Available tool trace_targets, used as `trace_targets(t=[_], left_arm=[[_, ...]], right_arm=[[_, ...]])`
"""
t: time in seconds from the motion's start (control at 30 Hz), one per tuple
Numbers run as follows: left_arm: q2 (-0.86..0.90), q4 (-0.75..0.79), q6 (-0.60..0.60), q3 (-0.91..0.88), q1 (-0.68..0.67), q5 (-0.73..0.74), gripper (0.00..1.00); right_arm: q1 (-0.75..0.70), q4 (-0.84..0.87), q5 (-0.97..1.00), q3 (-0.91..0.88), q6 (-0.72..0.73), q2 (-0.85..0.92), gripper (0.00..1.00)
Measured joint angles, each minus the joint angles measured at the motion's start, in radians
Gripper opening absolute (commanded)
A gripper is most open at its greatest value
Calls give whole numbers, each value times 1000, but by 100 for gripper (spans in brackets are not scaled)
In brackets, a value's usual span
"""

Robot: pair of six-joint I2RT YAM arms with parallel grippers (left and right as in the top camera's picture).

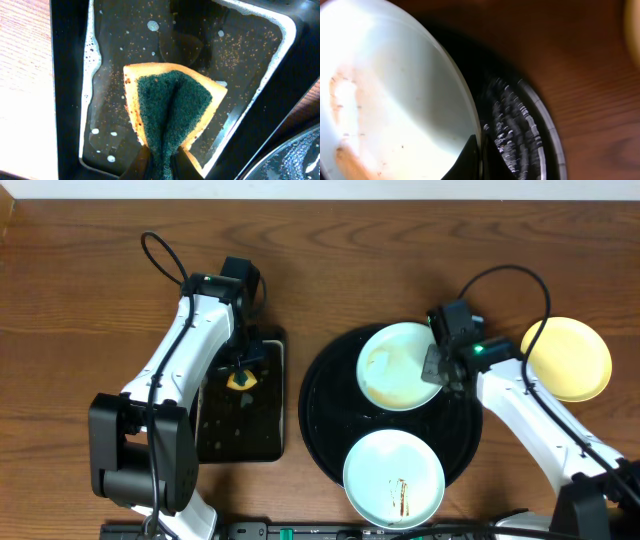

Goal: Clean dirty plates on tray and stack at the side
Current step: 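Lift the scrubbed light-blue plate off the black tray with the right gripper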

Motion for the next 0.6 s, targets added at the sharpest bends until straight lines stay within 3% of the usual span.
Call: trace_targets(t=[0.6], left_arm=[[0, 19, 0, 0, 0, 0, 8]], right_arm=[[19, -172, 329, 236, -251, -4, 1]])
